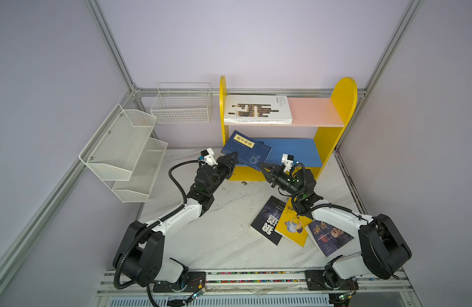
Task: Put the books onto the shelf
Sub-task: 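Insert the blue book onto the blue tier with the right gripper while left gripper withdraws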
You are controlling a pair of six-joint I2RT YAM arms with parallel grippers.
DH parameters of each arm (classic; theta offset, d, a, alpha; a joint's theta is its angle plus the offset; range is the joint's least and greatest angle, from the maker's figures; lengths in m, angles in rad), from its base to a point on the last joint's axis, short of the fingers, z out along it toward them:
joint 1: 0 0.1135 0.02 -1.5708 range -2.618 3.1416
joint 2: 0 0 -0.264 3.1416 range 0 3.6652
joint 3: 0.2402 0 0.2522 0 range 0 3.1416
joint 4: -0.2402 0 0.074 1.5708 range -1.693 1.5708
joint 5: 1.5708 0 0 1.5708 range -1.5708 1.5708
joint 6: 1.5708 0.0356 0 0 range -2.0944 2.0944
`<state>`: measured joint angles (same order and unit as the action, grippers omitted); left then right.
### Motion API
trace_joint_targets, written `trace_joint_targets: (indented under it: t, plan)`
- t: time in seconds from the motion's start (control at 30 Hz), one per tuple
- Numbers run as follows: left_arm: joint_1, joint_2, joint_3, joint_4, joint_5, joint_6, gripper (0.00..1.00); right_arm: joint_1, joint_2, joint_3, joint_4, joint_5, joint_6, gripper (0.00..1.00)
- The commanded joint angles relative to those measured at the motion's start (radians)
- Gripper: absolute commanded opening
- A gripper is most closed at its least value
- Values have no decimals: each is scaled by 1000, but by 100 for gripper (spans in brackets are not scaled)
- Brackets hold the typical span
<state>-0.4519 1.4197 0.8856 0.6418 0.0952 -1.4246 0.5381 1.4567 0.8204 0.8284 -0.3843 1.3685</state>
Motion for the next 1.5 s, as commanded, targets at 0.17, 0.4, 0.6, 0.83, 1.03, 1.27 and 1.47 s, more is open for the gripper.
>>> trace_joint_targets:
  t: [0.17,0.4,0.6,0.83,1.03,1.27,1.47]
  plan:
    - [51,-102,-38,-100,99,29,70,-136,32,133,-103,-154,-76,7]
    - [143,-279,-53,-484,216,229,93,-237,175,442,-552,-438,-391,7]
    - [227,-372,-83,-558,288,298,100,-262,297,581,-628,-562,-477,7]
    - [284,-409,-95,-587,284,305,100,-265,402,705,-712,-587,-584,6]
    - [304,-400,-103,-582,294,296,100,-266,459,742,-706,-569,-595,6]
    - [318,-380,-124,-537,311,265,100,-266,506,770,-702,-545,-596,6]
    - [326,-356,-135,-502,328,242,100,-268,530,769,-687,-527,-600,6]
